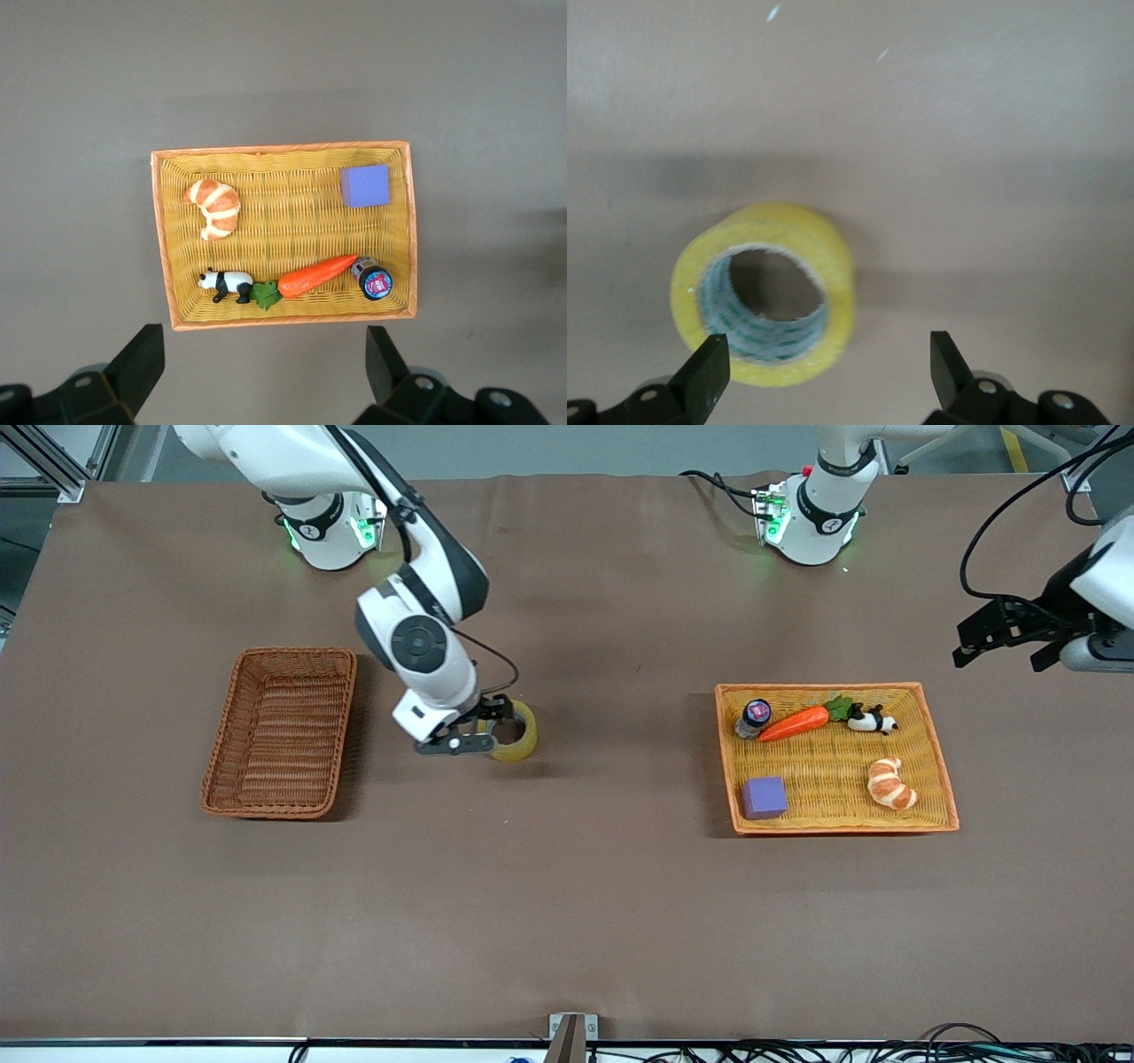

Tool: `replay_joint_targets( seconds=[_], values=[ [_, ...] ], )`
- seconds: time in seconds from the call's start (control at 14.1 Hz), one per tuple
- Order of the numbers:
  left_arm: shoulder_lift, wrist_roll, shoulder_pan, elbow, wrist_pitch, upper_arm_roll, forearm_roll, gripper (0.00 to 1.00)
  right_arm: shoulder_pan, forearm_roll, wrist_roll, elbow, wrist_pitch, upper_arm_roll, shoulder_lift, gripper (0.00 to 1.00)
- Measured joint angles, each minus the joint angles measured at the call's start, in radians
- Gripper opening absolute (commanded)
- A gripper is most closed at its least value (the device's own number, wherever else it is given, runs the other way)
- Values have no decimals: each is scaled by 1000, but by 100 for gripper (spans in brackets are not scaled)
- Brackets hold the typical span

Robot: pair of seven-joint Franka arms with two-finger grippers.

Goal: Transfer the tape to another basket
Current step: 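Grasp the tape roll with the right gripper, then carry the tape roll into the brown basket with the right gripper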

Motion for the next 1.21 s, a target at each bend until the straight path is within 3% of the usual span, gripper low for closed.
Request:
replay_joint_targets(
  seconds=[0.21, 0.43, 0.5, 0.57, 0.64, 0.71, 0.85, 1.21],
  values=[
    [0, -41, 59, -4, -1, -91, 18, 100, 11, 0, 13, -51, 119, 6, 36, 100],
    [0, -61, 71, -25, 5, -111, 18, 100, 10, 0, 13, -92, 177, 5, 62, 97],
    [0, -64, 71, -26, 7, -112, 18, 100, 8, 0, 14, -94, 179, 4, 66, 89],
    [0, -65, 71, -26, 9, -112, 18, 100, 5, 0, 14, -94, 181, 2, 69, 67],
    [0, -65, 72, -26, 11, -112, 18, 100, 3, 0, 14, -94, 184, 1, 72, 33],
    [0, -65, 72, -26, 11, -113, 18, 100, -1, 0, 14, -94, 190, -1, 77, 17],
    [0, -65, 72, -26, 12, -113, 18, 100, -13, 0, 15, -94, 196, -5, 85, 2],
    [8, -65, 71, -23, 15, -116, 18, 100, -62, 0, 52, -78, 189, -6, 87, 0]
  ],
)
